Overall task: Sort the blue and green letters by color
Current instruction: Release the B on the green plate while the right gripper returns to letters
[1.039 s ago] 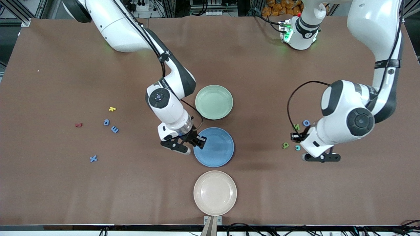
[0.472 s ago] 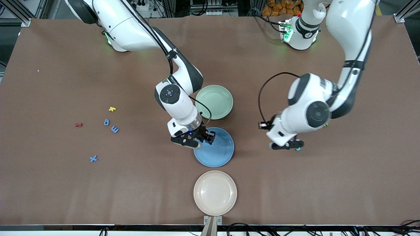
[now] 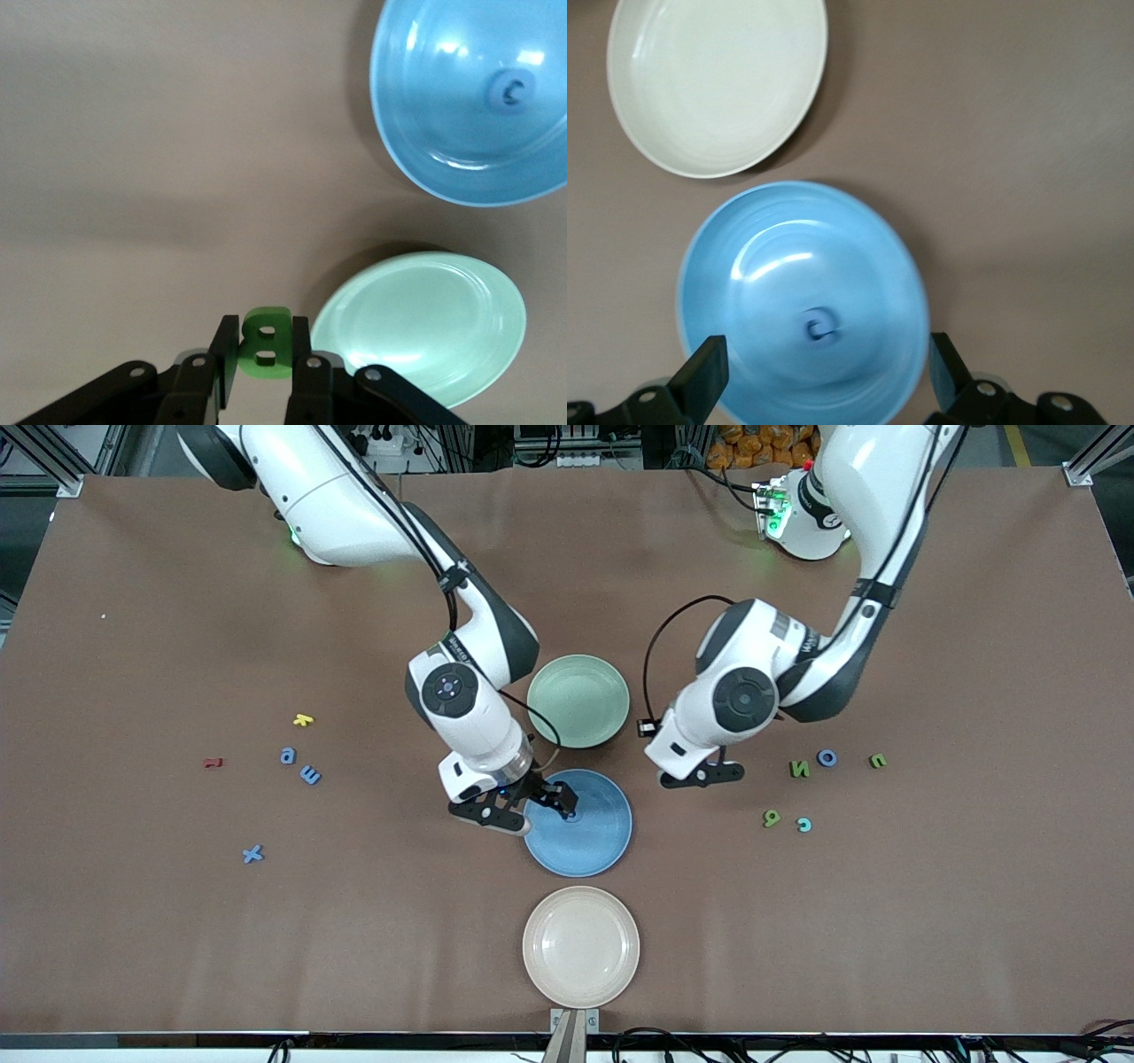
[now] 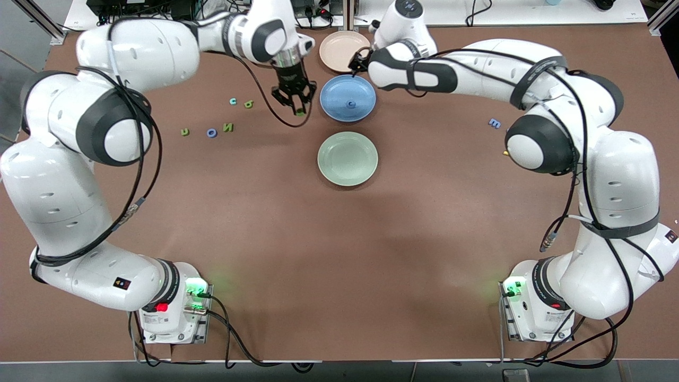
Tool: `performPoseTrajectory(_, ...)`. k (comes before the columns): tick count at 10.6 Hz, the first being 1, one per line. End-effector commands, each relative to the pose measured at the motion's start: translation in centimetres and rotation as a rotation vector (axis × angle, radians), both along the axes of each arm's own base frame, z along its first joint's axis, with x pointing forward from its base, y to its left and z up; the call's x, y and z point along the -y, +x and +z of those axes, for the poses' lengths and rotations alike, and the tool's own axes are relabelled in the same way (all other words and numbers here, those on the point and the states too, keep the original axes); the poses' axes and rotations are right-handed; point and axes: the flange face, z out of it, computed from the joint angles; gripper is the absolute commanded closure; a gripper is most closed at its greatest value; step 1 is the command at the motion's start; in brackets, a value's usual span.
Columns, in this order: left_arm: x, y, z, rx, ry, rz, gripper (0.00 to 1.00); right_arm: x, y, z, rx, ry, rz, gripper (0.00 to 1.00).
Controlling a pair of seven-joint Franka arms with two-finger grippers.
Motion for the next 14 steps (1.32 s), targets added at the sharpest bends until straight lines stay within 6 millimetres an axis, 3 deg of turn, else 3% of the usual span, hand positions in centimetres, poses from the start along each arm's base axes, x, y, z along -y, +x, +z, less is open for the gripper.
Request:
performPoseTrajectory(1,4.7,-4.9,-0.9,0.025,-0.004,0.043,1.0,6.9,1.4,1.7,-0.006,-0.082,0.153,0.0)
performPoseTrajectory(3,8.1,-8.3,-2.0,0.015,0.013,0.057,1.0,12.9,1.8,1.6,0.0,-0.13,0.302,0.0)
performPoseTrajectory(5,10.2,-11.1,-4.2,0.066,-0.017,0.07,1.0,19.9,1.9,1.9,0.023,-0.203,0.517,0.0)
performPoseTrajectory(7,12.5,-13.2,-6.9,0.07,-0.016,0.111,1.0,26.2,2.3,1.9,0.044,-0.263,0.729,0.0)
performPoseTrajectory(9,13.6,-13.8,-7.6,0.089,-0.034,0.12,1.0,32.1,1.9,1.8,0.049,-0.295,0.9,0.0)
performPoseTrajectory(10,13.7,-13.8,-7.6,0.108,-0.029,0.1,0.65,34.1,1.2,1.4,0.043,-0.301,0.96,0.0)
performPoseTrajectory(11,13.8,-13.8,-7.4,0.146,-0.013,0.054,0.01,35.4,0.7,1.2,0.036,-0.305,0.996,0.0)
performPoseTrajectory(12,13.6,-13.7,-7.1,0.175,-0.001,0.028,0.0,36.6,0.0,0.4,0.022,-0.304,1.031,0.0)
performPoseTrajectory(14,12.5,-12.0,-4.5,0.252,0.015,-0.017,0.0,39.2,-1.1,-0.5,0.0,-0.326,1.104,0.0)
